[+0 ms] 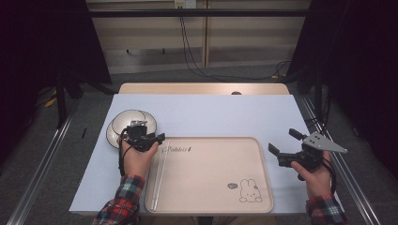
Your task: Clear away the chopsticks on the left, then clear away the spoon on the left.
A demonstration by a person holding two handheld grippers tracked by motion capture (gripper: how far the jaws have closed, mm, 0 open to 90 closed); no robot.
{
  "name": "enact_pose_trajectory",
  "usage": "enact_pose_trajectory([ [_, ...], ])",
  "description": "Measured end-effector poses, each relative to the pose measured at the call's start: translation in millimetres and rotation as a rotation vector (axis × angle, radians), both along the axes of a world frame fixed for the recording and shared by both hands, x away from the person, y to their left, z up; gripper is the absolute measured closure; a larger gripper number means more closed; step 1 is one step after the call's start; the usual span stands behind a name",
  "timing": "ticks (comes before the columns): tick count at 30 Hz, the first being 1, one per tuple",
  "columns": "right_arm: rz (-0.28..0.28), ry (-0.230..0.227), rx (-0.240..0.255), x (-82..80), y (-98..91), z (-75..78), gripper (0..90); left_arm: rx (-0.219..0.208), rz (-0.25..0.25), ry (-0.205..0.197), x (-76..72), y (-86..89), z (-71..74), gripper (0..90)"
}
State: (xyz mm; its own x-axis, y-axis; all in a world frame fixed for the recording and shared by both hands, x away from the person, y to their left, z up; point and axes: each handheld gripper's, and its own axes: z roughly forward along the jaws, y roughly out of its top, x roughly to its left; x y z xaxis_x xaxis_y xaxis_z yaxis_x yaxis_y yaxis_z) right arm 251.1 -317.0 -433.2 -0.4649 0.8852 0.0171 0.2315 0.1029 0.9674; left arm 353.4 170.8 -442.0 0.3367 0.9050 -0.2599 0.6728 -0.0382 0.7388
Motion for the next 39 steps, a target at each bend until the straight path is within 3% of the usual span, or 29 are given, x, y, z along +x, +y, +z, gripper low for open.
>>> enact_pose_trajectory([
  [6,-0.005,0.000,-0.001,0.5,0.2,-0.2,1.0,-0.014,-0.016,-0.026,1.5,2.6,6.0,41.0],
  [13,-0.007,-0.001,0.000,0.3,0.5,-0.2,1.0,-0.002,-0.039,-0.084,2.9,6.7,11.5,24.9],
  [18,-0.004,-0.002,-0.002,0.3,0.4,0.0,1.0,-0.007,-0.064,-0.082,2.7,9.2,16.4,18.7],
  [28,-0.001,-0.014,0.003,0.7,1.2,0.7,1.4,-0.012,-0.074,-0.078,-0.4,20.9,21.3,14.3],
  [39,0.004,-0.005,-0.011,1.1,2.0,-0.6,1.3,0.031,-0.083,-0.061,-3.3,31.1,17.3,15.5],
])
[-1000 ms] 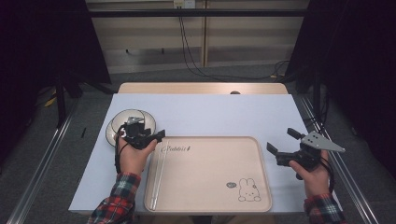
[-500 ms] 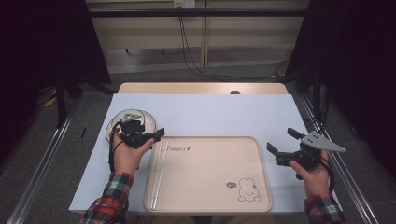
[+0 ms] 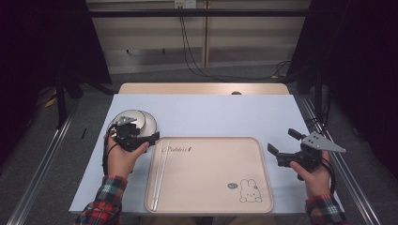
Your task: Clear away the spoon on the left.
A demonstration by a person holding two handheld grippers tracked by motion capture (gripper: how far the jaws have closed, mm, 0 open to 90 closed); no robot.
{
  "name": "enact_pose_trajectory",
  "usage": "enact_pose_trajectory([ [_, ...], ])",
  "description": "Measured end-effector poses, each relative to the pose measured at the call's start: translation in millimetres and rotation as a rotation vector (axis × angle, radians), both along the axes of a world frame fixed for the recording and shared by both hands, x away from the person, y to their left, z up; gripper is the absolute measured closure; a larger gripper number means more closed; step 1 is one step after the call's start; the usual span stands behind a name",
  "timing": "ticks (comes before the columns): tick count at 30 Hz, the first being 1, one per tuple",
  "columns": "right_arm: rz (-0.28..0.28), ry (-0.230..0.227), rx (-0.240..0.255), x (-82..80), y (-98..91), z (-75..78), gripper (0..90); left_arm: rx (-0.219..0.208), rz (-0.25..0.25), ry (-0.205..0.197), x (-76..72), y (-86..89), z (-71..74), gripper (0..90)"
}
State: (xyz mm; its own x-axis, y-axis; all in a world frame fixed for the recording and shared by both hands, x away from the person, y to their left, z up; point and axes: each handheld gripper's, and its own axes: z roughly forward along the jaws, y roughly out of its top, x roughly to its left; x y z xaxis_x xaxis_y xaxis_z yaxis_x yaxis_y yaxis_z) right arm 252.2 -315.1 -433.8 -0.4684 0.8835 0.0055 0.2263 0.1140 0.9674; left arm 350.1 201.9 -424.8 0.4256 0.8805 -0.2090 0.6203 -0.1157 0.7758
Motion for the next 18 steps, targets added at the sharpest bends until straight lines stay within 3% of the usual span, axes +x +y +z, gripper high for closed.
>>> enact_pose_trajectory([
  [6,-0.007,-0.008,0.005,-0.5,-1.3,0.9,1.3,0.020,0.016,-0.007,-3.6,10.1,0.6,20.7],
  [9,0.001,-0.001,0.002,-0.9,-0.7,0.9,1.3,0.027,0.012,0.015,-5.2,14.9,1.5,33.7],
  [11,0.002,0.002,0.001,-1.2,0.4,0.7,1.3,0.058,0.013,0.012,-6.0,18.8,2.9,38.4],
  [13,0.002,-0.002,0.006,-1.2,1.0,0.7,1.3,0.043,0.017,0.031,-6.4,22.4,3.8,49.4],
  [15,0.006,-0.001,0.000,-1.5,0.4,0.9,1.3,0.063,0.012,0.028,-7.1,26.2,4.0,58.6],
  [17,-0.003,0.000,0.001,-1.5,0.5,0.7,1.3,0.052,0.021,0.061,-7.6,29.7,3.0,73.7],
  [18,-0.005,-0.001,-0.001,-1.2,0.3,0.5,1.3,0.056,0.022,0.066,-7.5,31.4,2.4,76.6],
])
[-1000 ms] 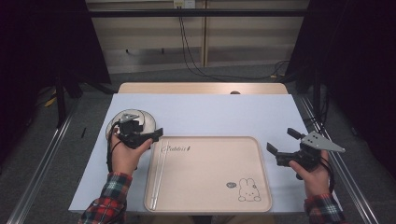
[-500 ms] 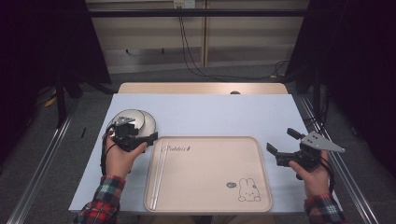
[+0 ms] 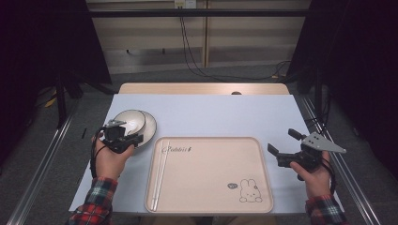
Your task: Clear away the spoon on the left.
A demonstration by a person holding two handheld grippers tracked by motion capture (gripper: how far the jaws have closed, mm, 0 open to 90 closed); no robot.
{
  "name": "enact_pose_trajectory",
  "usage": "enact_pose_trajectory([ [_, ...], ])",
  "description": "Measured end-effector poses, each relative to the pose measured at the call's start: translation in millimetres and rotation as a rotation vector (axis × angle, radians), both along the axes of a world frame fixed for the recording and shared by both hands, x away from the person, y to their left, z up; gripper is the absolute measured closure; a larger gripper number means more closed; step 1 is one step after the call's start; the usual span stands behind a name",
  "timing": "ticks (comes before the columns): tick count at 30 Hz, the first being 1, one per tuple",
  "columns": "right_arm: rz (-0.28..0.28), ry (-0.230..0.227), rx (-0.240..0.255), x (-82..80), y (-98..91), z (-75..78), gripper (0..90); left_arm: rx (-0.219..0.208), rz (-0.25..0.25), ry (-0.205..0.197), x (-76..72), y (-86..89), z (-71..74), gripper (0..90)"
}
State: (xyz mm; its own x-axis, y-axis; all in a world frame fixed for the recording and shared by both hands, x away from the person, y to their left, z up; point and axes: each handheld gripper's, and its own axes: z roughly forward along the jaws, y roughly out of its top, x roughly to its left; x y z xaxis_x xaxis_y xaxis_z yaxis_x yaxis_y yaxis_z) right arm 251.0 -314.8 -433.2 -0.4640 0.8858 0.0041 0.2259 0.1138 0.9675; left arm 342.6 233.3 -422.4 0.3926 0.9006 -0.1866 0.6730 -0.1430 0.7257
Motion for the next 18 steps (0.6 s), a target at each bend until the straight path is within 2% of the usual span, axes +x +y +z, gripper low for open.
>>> enact_pose_trajectory([
  [2,0.002,0.001,0.000,0.0,0.2,-0.1,1.3,-0.005,0.015,0.003,-0.2,2.9,-0.9,81.8],
  [3,0.005,0.001,0.000,0.0,0.3,-0.1,1.3,0.010,0.011,0.007,-0.6,4.8,-0.4,84.5],
  [5,0.008,0.000,-0.002,0.3,0.6,-0.3,1.3,0.004,0.023,0.012,-0.7,6.1,-0.1,86.9],
  [7,0.006,0.002,-0.001,0.4,0.7,-0.5,1.3,0.025,0.031,0.011,-0.8,7.2,0.8,88.6],
  [8,0.004,0.001,-0.001,0.5,1.0,-0.5,1.3,0.021,0.034,0.014,-0.8,7.9,1.2,89.6],
  [18,0.006,-0.001,-0.001,0.1,0.3,-0.1,1.3,0.038,0.074,0.012,-3.5,19.5,4.1,90.0],
])
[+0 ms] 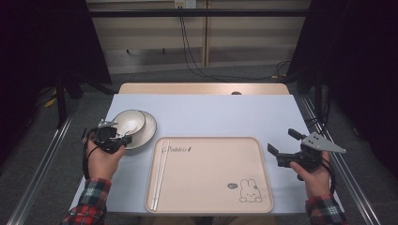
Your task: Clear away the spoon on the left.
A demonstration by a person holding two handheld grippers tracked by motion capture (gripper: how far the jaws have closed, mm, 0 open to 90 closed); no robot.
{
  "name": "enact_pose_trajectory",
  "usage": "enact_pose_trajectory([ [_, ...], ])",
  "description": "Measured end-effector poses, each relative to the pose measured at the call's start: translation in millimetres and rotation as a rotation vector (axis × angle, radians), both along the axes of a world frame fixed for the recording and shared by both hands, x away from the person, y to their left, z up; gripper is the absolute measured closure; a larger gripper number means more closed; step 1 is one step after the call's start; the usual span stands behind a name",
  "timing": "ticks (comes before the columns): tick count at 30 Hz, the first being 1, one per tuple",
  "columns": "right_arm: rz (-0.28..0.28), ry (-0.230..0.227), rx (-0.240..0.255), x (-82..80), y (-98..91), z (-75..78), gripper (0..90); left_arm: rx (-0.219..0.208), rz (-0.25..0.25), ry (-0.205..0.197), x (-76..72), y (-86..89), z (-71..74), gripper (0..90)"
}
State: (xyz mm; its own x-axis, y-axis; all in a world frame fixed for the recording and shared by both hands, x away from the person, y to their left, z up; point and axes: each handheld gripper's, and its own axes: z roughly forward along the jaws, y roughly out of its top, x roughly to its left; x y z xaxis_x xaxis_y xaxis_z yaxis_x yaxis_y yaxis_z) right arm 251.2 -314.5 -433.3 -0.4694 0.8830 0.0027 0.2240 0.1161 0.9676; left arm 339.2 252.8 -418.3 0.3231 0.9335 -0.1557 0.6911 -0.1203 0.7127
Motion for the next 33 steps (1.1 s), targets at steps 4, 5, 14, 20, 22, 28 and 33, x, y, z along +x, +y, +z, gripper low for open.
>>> enact_pose_trajectory([
  [4,-0.006,0.001,0.005,-0.1,0.2,0.1,1.3,0.009,0.013,0.000,-0.6,6.3,1.8,90.0],
  [5,0.003,0.000,0.000,0.2,0.1,0.0,1.3,0.014,0.013,0.001,-0.6,7.9,2.2,90.0],
  [14,-0.004,0.001,-0.001,0.6,0.4,-0.4,1.3,0.029,0.055,0.005,1.5,19.0,1.6,90.0],
  [20,0.003,0.003,0.000,0.5,-0.3,-0.4,1.3,0.026,0.082,0.011,3.3,28.6,-1.1,90.0],
  [22,-0.001,0.001,-0.002,0.6,0.7,-0.4,1.3,0.025,0.089,0.011,3.7,30.8,-1.1,90.0],
  [28,-0.001,0.005,-0.001,0.5,0.8,-0.7,1.3,0.029,0.103,0.009,5.2,36.1,-0.6,90.0],
  [33,0.011,0.008,-0.007,0.7,1.4,-1.2,1.2,0.027,0.120,-0.001,8.2,40.2,-1.1,90.0],
])
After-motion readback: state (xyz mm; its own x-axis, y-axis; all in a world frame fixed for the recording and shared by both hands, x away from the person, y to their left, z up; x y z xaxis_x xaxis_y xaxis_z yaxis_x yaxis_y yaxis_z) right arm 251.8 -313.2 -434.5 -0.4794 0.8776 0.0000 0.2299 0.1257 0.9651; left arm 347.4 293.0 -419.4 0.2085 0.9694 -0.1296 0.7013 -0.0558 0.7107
